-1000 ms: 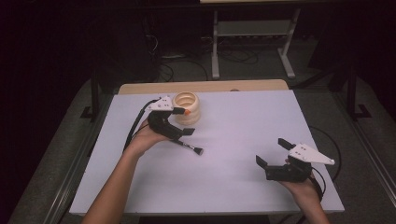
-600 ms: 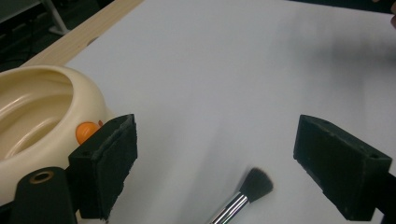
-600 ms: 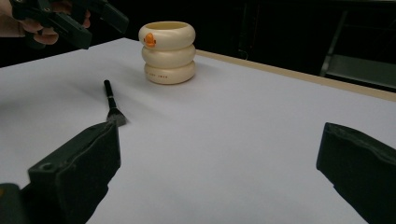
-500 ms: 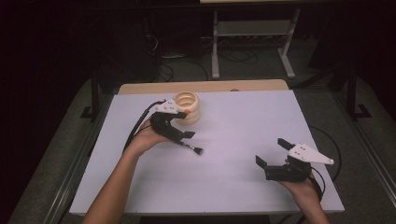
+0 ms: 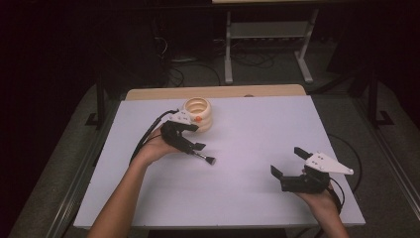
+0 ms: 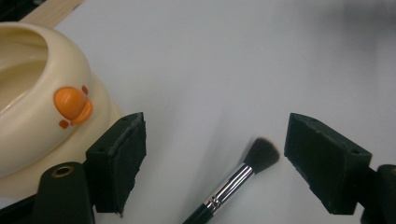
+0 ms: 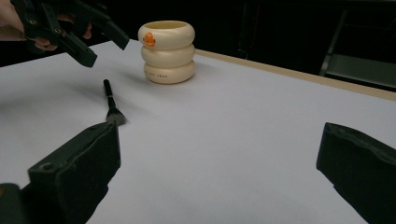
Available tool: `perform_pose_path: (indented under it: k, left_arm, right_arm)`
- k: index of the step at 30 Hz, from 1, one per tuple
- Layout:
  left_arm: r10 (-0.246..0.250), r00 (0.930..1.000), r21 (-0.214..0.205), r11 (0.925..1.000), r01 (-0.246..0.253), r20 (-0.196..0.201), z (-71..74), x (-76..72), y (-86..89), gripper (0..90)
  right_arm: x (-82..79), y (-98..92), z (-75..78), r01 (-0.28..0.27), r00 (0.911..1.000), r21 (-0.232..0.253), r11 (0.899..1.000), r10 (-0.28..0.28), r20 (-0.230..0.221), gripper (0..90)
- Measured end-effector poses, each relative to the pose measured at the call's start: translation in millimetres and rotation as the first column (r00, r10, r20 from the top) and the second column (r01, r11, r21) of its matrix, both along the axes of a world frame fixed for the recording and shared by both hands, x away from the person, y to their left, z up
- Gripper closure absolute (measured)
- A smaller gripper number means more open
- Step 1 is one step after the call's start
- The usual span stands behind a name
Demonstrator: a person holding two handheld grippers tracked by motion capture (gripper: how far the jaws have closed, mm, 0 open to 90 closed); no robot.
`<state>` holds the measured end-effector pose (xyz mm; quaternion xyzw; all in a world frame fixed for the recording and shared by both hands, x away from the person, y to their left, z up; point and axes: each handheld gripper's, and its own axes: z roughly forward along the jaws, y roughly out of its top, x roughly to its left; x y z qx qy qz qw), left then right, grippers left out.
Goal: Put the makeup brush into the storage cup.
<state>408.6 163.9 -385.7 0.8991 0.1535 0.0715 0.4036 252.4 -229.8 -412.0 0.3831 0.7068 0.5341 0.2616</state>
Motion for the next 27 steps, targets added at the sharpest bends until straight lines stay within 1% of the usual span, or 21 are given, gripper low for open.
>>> perform_pose_path:
  k: [6, 7, 8, 12, 15, 16, 17, 20, 22, 27]
  left_arm:
    - [0.002, 1.0000, 0.037, 0.9993, -0.002, 0.000, -3.7, 1.9, 1.1, 25.2]
    - [0.002, 1.0000, 0.036, 0.9993, -0.002, -0.004, -4.9, 2.2, 1.4, 26.0]
    - [-0.002, 1.0000, 0.046, 0.9989, 0.002, -0.005, -4.9, 2.6, 1.9, 27.2]
    - [-0.018, 0.9997, 0.058, 0.9982, 0.019, -0.017, -7.6, 2.5, 1.5, 31.3]
    - [-0.029, 0.9994, 0.079, 0.9964, 0.030, -0.018, -9.7, 2.6, 0.3, 34.2]
    - [-0.042, 0.9990, 0.093, 0.9947, 0.043, -0.019, -10.1, 3.2, 0.5, 35.3]
    - [-0.037, 0.9989, 0.090, 0.9951, 0.040, -0.027, -11.3, 2.8, -0.2, 36.0]
    - [-0.048, 0.9982, 0.115, 0.9920, 0.052, -0.036, -13.8, 2.8, -1.1, 38.6]
    - [-0.055, 0.9974, 0.123, 0.9906, 0.061, -0.047, -15.7, 2.3, -1.9, 40.4]
    - [-0.064, 0.9962, 0.144, 0.9871, 0.072, -0.060, -19.0, 1.5, -3.7, 42.9]
  right_arm:
    - [0.1, 0.2, -0.2, -0.001, 1.0000, -0.001, 1.000, 0.001, -0.001, 0.0]
    - [0.0, 0.3, -0.2, 0.000, 1.0000, -0.001, 1.000, 0.000, -0.003, 0.0]
    - [0.1, 0.2, -0.2, 0.000, 1.0000, -0.001, 1.000, 0.000, -0.004, 0.0]
    - [0.2, 0.3, -0.2, -0.001, 1.0000, -0.002, 1.000, 0.001, 0.000, 0.0]
    - [0.0, 0.5, -0.4, -0.001, 1.0000, -0.001, 1.000, 0.001, -0.006, 0.0]
    - [0.0, 0.6, -0.4, -0.002, 1.0000, -0.001, 1.000, 0.002, -0.006, 0.0]
    - [0.1, 0.6, -0.4, -0.002, 1.0000, -0.001, 1.000, 0.002, -0.006, 0.0]
    - [0.3, 0.5, -0.5, -0.002, 1.0000, -0.002, 1.000, 0.002, -0.007, 0.0]
    - [0.3, 0.6, -0.5, -0.002, 1.0000, -0.002, 1.000, 0.002, -0.007, 0.0]
    - [0.4, 0.5, -0.6, -0.002, 1.0000, -0.003, 1.000, 0.002, -0.005, 0.0]
